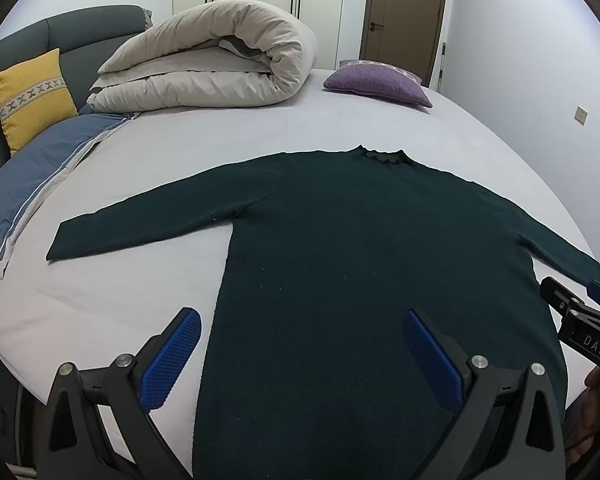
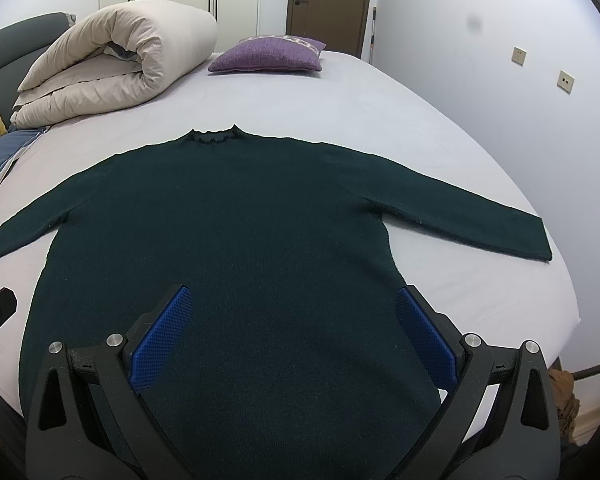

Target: Fold small clothes

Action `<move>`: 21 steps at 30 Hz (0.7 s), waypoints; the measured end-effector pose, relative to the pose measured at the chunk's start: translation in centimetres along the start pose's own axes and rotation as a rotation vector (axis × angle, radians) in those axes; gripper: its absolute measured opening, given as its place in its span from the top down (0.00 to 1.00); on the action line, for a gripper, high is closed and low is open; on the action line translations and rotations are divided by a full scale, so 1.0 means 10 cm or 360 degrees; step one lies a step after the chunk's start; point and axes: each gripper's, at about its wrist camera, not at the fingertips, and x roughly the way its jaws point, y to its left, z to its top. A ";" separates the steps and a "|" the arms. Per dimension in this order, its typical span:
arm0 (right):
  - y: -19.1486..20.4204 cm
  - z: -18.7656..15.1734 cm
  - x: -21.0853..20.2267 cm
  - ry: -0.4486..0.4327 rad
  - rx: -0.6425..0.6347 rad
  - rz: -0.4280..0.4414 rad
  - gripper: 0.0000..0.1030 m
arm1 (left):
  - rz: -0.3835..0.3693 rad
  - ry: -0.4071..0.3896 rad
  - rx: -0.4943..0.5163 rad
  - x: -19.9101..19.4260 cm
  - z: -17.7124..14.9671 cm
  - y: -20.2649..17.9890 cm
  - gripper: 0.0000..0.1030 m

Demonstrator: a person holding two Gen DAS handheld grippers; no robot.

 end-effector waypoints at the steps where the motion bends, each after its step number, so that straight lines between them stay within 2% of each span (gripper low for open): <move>1: 0.00 0.00 0.00 0.0001 0.0000 0.0001 0.00 | -0.0002 0.0000 -0.0001 0.00 0.00 0.00 0.00; 8: -0.03 0.00 0.02 0.0010 0.0021 0.0016 0.00 | -0.0008 0.0020 -0.0019 0.01 -0.07 0.06 0.00; 13: -0.39 0.02 0.11 -0.0006 0.0162 0.0077 0.00 | 0.0034 -0.0017 0.0033 -0.03 -0.13 0.00 0.00; 15: -0.72 0.02 0.21 0.0007 0.0275 0.0080 0.00 | 0.0122 -0.0060 0.0116 -0.06 -0.16 -0.09 0.00; 16: -0.93 0.05 0.27 0.0016 0.0338 0.0073 0.00 | 0.0207 -0.0101 0.0192 -0.08 -0.19 -0.15 0.00; 21: -2.18 -0.07 0.58 0.0032 0.0766 -0.0040 0.00 | 0.0783 -0.0412 0.0679 -0.15 -0.33 -0.56 0.00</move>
